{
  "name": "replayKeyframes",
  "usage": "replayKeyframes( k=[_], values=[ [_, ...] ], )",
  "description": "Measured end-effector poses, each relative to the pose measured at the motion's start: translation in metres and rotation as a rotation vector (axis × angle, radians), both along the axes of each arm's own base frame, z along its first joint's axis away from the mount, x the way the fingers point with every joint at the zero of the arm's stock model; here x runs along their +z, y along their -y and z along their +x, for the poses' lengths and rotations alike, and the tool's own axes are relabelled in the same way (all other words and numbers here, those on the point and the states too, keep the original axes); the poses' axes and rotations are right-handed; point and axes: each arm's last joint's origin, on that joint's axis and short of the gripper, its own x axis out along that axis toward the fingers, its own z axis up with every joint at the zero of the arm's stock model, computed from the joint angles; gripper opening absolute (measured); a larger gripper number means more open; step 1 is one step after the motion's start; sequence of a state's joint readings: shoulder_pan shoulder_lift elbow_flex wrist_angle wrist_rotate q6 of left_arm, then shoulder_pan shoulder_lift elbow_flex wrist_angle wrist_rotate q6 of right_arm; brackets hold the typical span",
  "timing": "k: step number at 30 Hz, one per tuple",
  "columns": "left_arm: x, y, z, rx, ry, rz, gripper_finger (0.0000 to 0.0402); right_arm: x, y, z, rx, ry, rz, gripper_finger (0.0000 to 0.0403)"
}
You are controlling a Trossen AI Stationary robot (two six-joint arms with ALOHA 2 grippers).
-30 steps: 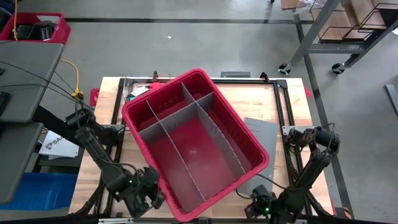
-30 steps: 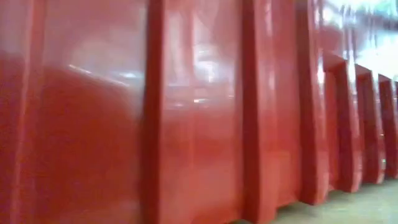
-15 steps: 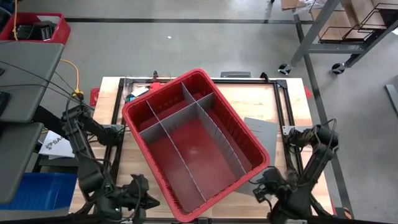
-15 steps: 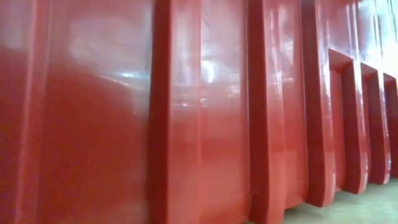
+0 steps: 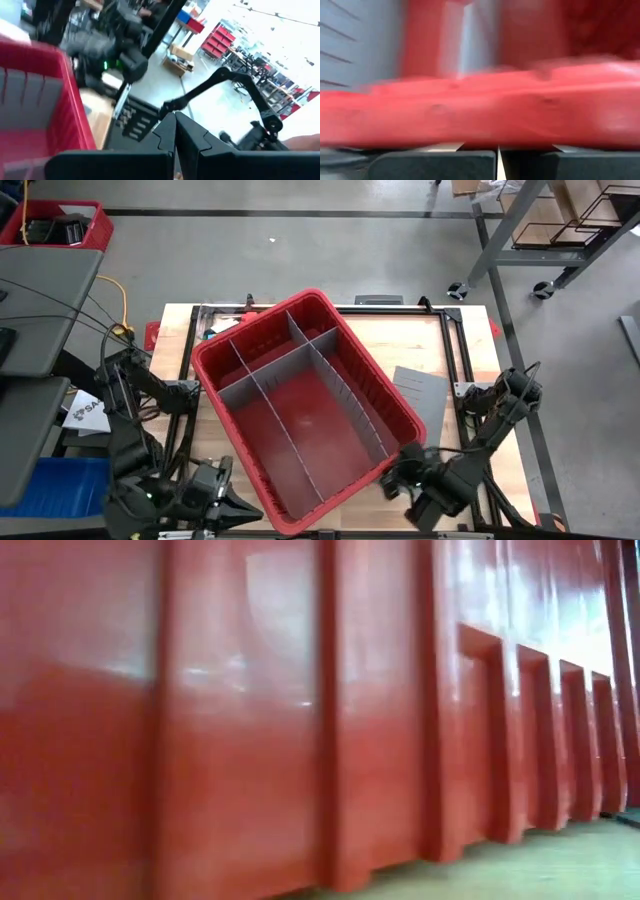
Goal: Sort blocks
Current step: Assemble the bin divider into the red bin
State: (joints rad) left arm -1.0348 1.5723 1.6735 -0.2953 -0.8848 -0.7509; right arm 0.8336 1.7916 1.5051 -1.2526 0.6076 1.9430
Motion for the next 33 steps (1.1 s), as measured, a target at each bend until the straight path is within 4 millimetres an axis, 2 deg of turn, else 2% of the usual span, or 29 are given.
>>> replayKeyframes(
  k=[5,7,9,11,17,22,25,28,30,33],
  values=[
    [0.006,-0.003,0.001,0.037,0.029,0.088,0.0000,0.009,-0.011,0.039,0.144,0.263,0.069,0.0000],
    [0.006,-0.006,0.003,0.069,0.032,0.114,0.0000,0.015,-0.017,0.049,0.253,0.329,0.061,0.0000],
    [0.006,-0.009,0.007,0.098,0.035,0.122,0.0000,0.023,-0.025,0.056,0.374,0.387,0.097,0.0000],
    [0.006,-0.014,0.014,0.122,0.034,0.125,0.0000,0.033,-0.036,0.054,0.509,0.422,0.164,0.0000],
    [0.006,-0.030,0.036,0.139,0.026,0.089,0.0000,0.054,-0.061,0.015,0.654,0.433,0.334,0.0000],
    [0.000,-0.042,0.070,0.129,0.025,0.002,0.0000,0.070,-0.072,-0.034,0.706,0.361,0.445,0.0000],
    [-0.006,-0.051,0.096,0.130,0.049,-0.017,0.0000,0.077,-0.070,-0.060,0.672,0.319,0.467,0.0000],
    [-0.010,-0.065,0.122,0.138,0.088,-0.035,0.0000,0.082,-0.058,-0.079,0.586,0.318,0.398,0.0000],
    [-0.010,-0.076,0.133,0.168,0.111,-0.041,0.0000,0.087,-0.046,-0.089,0.507,0.338,0.344,0.0000],
    [-0.007,-0.093,0.141,0.214,0.129,-0.011,0.0000,0.085,-0.025,-0.095,0.359,0.304,0.259,0.0000]
  ],
)
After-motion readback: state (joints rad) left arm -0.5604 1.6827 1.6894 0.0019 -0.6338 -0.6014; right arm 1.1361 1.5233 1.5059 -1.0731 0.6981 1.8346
